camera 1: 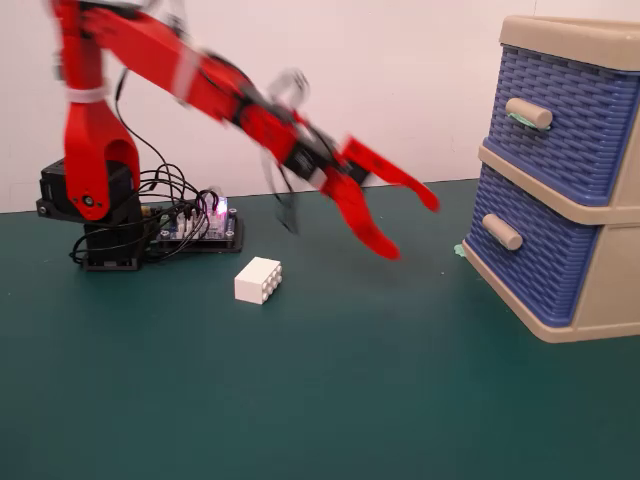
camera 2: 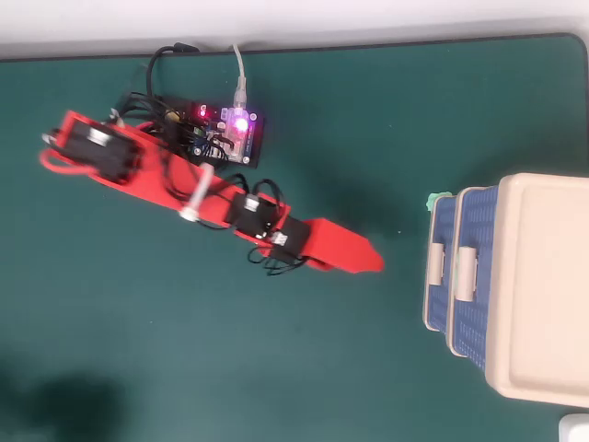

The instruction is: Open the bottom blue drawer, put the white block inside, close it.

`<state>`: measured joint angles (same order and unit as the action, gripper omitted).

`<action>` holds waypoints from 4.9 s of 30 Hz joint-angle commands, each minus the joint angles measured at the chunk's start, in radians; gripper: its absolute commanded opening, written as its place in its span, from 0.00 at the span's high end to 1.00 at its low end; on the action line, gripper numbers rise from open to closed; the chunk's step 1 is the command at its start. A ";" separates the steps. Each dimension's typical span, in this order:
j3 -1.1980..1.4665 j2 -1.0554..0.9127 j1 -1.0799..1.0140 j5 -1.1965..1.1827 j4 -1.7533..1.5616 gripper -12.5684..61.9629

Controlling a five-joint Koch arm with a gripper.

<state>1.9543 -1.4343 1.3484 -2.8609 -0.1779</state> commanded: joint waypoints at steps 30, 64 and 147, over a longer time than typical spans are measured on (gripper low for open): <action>-0.538 0.649 0.141 -0.021 -0.652 0.69; 0.169 0.150 0.100 -0.130 -0.548 0.94; -1.045 -0.195 -0.018 -0.041 1.850 0.94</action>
<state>0.9863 -1.6766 1.3023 -2.9146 1.6674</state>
